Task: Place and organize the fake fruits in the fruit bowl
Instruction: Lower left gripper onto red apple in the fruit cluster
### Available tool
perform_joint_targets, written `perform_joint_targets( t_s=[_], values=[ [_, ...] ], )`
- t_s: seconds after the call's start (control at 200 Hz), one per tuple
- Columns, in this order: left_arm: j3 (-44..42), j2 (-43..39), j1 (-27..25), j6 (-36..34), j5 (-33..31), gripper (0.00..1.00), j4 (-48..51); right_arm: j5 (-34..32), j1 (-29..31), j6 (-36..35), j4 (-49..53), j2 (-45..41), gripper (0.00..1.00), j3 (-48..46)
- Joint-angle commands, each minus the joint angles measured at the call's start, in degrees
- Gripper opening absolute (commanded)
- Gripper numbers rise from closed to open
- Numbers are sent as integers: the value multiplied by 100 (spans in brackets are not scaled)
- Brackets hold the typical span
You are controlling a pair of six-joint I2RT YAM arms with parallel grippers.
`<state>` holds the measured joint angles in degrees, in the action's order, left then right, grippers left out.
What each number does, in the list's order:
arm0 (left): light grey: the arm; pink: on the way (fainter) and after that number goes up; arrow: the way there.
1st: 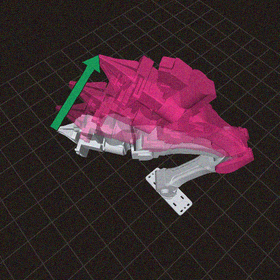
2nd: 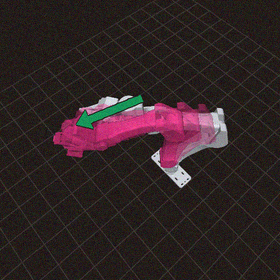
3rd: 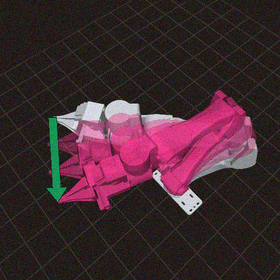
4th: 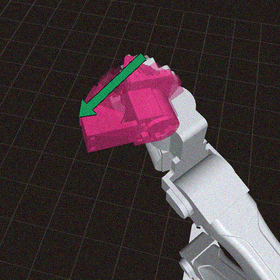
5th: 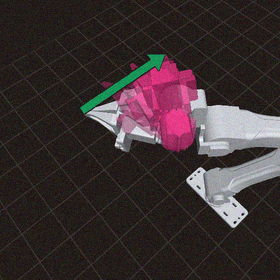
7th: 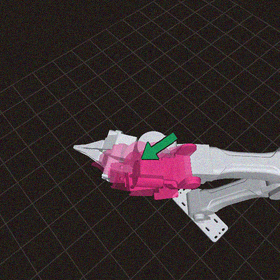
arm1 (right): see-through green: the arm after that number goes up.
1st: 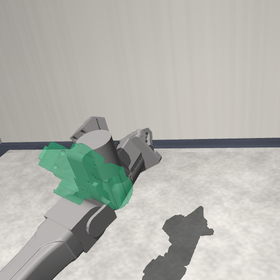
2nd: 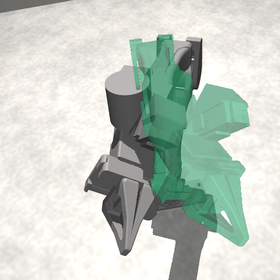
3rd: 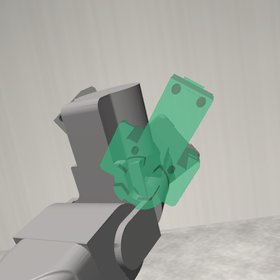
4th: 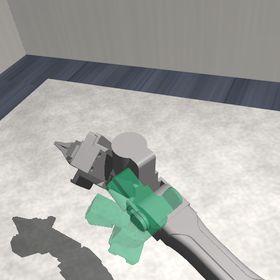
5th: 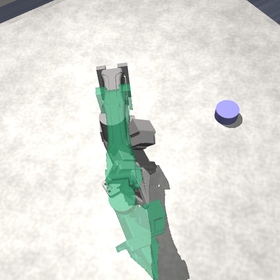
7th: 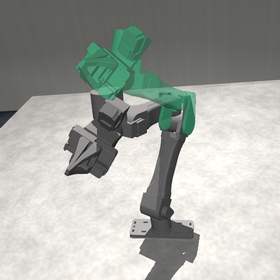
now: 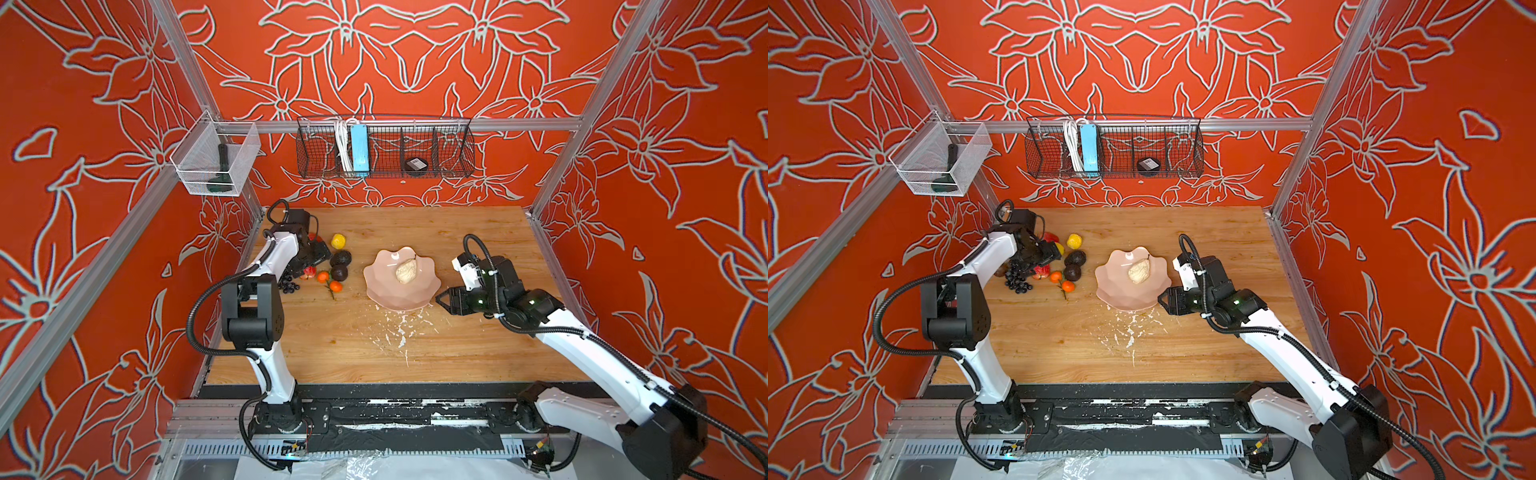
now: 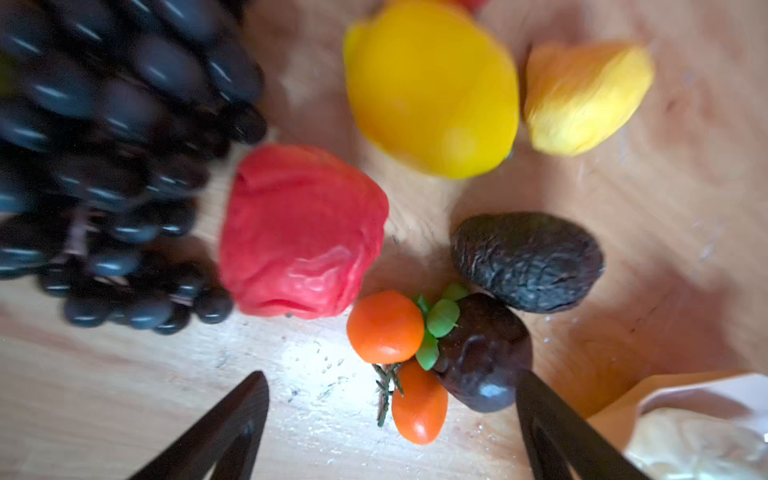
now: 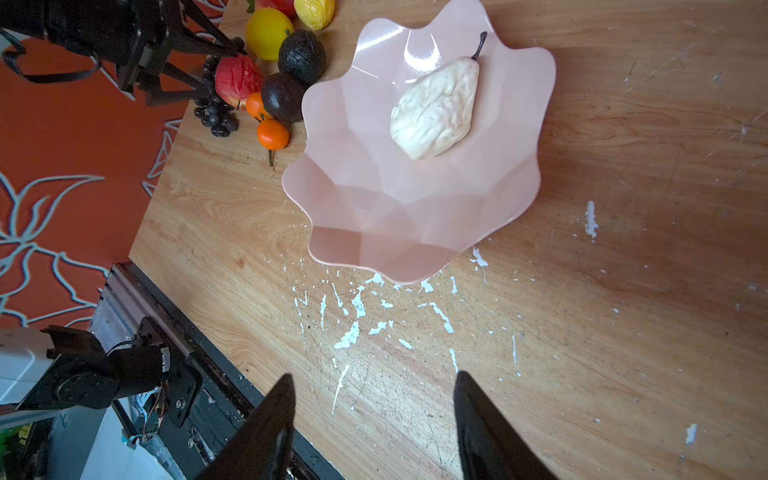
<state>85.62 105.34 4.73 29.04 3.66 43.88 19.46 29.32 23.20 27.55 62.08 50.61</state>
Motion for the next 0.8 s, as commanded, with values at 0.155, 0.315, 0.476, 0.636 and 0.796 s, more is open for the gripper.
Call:
perform_joint_targets(
  t_s=[0.155,0.315,0.476,0.636,0.796],
  values=[
    [741,538,247,151,-393,95,483,-17,9,-17,3,-2,61,-60],
    [1064,961,283,93,-513,93,778,-40,6,-35,27,-1,61,-69],
    [1217,1184,311,11,-595,92,893,-48,13,-35,22,14,61,-78],
    [1146,1271,310,-32,-190,92,723,-30,9,-35,5,49,61,-69],
    [1082,1366,301,-3,438,88,580,29,13,-35,5,98,62,-60]
  ],
)
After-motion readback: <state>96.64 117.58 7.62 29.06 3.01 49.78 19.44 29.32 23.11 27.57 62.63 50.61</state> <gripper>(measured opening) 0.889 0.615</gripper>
